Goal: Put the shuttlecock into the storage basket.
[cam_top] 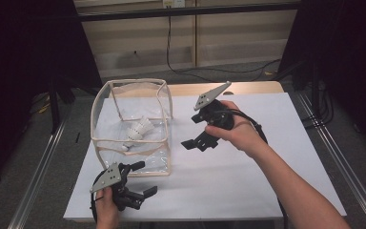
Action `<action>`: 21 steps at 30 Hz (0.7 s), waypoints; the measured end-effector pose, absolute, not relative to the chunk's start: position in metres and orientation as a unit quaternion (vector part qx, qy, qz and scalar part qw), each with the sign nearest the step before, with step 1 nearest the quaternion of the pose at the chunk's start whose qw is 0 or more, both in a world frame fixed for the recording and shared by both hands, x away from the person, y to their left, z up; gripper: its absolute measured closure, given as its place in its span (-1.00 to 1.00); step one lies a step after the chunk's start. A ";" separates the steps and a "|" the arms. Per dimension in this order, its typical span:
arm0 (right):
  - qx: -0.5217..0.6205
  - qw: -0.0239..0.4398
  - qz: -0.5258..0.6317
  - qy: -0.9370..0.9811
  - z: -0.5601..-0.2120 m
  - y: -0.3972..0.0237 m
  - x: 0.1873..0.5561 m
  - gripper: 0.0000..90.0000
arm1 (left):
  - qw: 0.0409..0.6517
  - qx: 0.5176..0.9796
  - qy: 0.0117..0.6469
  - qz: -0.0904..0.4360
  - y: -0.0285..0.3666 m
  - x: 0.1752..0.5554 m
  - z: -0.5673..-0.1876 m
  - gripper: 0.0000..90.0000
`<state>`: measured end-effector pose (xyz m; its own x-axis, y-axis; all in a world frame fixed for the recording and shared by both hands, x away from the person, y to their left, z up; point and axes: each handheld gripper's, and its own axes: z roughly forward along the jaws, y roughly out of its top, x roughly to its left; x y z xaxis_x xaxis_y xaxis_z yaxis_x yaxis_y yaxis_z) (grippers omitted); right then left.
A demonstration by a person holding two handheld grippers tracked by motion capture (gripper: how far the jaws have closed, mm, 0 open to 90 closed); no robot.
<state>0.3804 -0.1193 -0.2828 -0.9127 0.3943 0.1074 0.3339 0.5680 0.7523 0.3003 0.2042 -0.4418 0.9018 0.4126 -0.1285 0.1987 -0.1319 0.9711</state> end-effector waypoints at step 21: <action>0.213 0.025 0.424 0.880 -0.314 -0.148 0.369 -0.88 | 0.627 0.746 0.206 0.087 0.205 0.300 -0.441 -0.94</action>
